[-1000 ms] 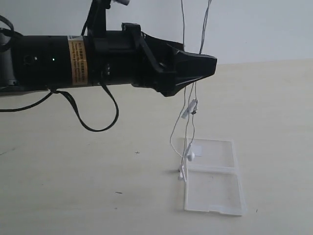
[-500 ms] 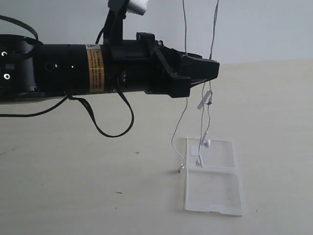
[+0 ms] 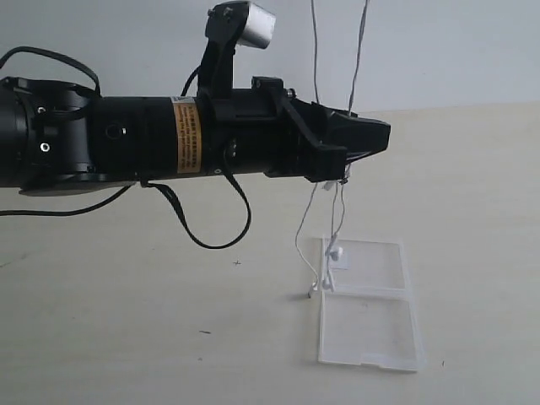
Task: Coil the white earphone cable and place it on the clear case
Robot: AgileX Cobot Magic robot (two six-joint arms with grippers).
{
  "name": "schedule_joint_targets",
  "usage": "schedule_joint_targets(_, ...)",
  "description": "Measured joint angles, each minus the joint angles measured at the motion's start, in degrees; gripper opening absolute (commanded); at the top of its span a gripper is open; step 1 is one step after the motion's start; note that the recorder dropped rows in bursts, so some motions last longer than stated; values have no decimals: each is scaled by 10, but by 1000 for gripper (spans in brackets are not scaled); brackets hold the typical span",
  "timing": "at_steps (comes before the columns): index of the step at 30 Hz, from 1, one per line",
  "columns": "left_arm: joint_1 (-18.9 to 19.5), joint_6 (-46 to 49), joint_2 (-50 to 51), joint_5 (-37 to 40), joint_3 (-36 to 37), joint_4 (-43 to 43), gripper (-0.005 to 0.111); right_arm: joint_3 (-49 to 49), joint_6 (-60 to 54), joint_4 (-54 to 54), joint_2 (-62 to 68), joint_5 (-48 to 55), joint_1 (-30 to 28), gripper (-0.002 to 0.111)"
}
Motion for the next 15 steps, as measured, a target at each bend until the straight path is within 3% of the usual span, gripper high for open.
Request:
schedule_joint_targets(3, 0, 0, 0, 2, 0, -2, 5, 0, 0, 0, -1, 0, 0, 0)
schedule_joint_targets(4, 0, 0, 0, 2, 0, -2, 0, 0, 0, -1, -1, 0, 0, 0)
schedule_joint_targets(7, 0, -11, -1, 4, 0, 0, 0, 0, 0, -31, -3, 0, 0, 0)
schedule_joint_targets(12, 0, -53, -30, 20, 0, 22, 0, 0, 55, -182, -26, 1, 0, 0)
schedule_joint_targets(15, 0, -111, -60, 54, 0, 82, 0, 0, 74, -273, -47, 3, 0, 0)
